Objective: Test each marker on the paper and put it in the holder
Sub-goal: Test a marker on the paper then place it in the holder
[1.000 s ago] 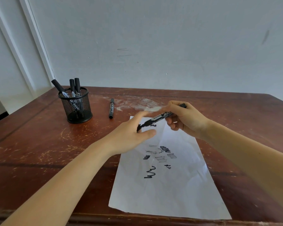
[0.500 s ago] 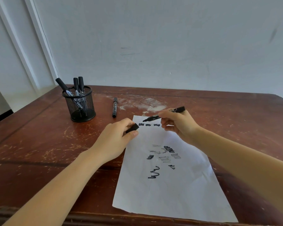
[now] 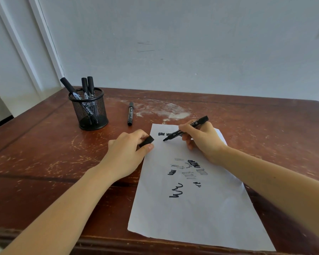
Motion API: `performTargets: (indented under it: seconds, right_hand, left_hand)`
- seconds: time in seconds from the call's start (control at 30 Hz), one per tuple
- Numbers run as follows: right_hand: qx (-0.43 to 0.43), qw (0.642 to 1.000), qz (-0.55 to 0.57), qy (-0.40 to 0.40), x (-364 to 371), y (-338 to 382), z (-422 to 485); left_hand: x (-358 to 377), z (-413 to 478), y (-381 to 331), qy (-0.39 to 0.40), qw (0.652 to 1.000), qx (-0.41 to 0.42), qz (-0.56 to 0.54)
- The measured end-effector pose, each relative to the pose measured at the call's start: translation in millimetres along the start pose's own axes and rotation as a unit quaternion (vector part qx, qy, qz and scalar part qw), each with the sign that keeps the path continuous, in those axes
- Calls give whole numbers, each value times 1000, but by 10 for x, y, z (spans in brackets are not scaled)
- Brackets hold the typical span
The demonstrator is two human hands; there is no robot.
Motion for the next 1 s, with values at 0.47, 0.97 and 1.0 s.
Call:
performTargets:
  seconds: [0.47,0.97,1.0]
  right_hand:
    - [10,1000,-4,-21,1,85,-84]
    - [29,999,3,-42,-4,63,-52]
    - [31,999,4,-43,-3,66,-54]
  left_hand:
    - [34,-8,36,-6,1000,18,-19]
    - [36,-12,28,-9,1000,16,-13]
    - [35,-13,27,-10,1000,16,-13]
Point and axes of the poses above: each hand's wrist, its own z-axis towards the middle knuckle, its own x-axis out of the palm, y = z × x, the point moved 1 cm from there along z, towards the middle knuckle, and after that the axes turned 2 degrees about -x, right-handed, at the moved point
